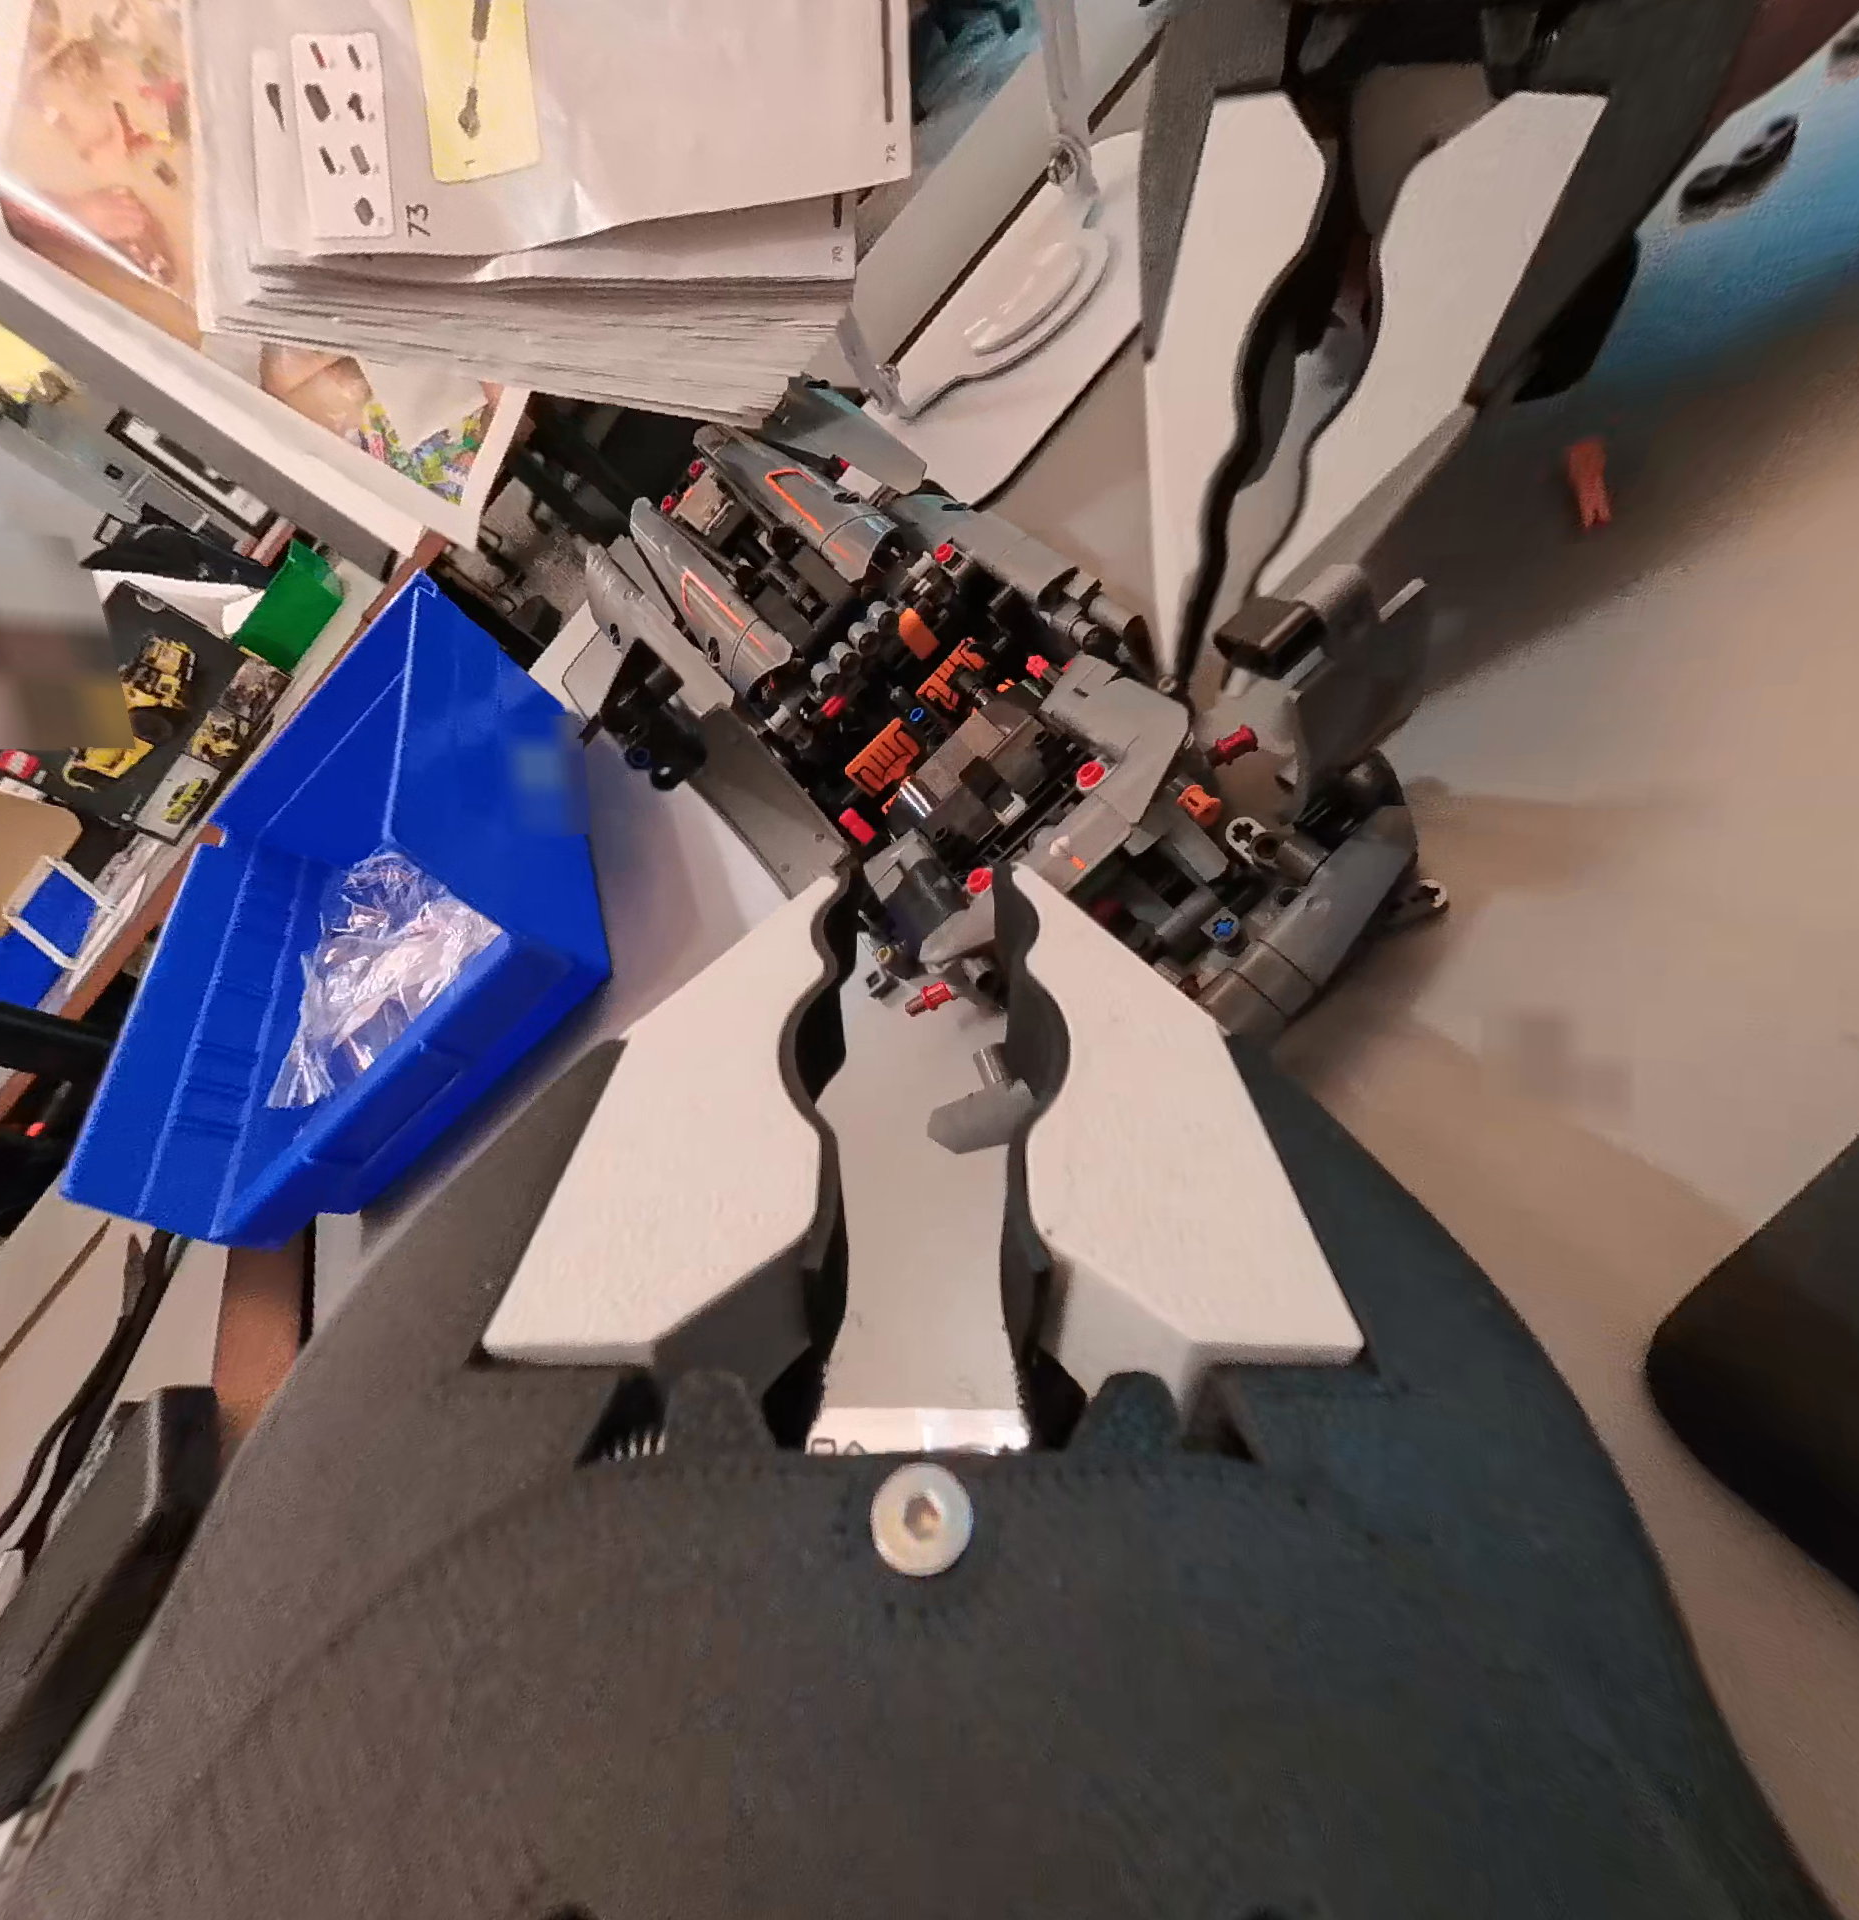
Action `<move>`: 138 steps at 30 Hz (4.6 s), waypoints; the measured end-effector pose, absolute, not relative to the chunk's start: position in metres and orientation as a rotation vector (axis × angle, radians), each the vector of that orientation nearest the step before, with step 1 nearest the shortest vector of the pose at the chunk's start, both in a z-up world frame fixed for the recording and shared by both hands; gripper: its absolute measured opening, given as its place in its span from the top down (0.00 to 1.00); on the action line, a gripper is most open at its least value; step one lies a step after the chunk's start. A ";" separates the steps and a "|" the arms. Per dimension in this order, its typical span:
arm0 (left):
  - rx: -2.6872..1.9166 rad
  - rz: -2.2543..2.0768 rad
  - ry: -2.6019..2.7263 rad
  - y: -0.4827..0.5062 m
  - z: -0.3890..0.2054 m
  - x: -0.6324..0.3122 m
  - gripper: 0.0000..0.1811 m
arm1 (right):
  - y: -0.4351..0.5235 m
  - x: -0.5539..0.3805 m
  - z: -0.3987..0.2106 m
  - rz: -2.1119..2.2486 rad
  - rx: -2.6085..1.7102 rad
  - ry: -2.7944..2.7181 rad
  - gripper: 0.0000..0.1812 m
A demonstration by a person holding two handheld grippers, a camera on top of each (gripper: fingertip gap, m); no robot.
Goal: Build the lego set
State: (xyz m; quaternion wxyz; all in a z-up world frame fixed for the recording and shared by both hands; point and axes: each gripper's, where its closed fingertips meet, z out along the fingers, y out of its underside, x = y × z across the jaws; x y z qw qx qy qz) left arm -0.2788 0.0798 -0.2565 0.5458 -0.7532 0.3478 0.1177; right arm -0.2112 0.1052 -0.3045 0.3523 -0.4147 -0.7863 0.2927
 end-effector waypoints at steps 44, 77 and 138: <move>-1.783 0.237 0.622 0.077 -0.263 -0.312 0.76 | 0.106 -0.218 -0.323 0.718 -1.272 -2.037 0.92; -1.903 0.239 0.814 0.081 -0.305 -0.295 0.92 | 0.103 -0.220 -0.325 0.690 -1.201 -2.054 0.98; -2.006 0.063 0.814 0.097 -0.314 -0.291 0.91 | 0.090 -0.234 -0.308 0.539 -0.842 -2.004 0.97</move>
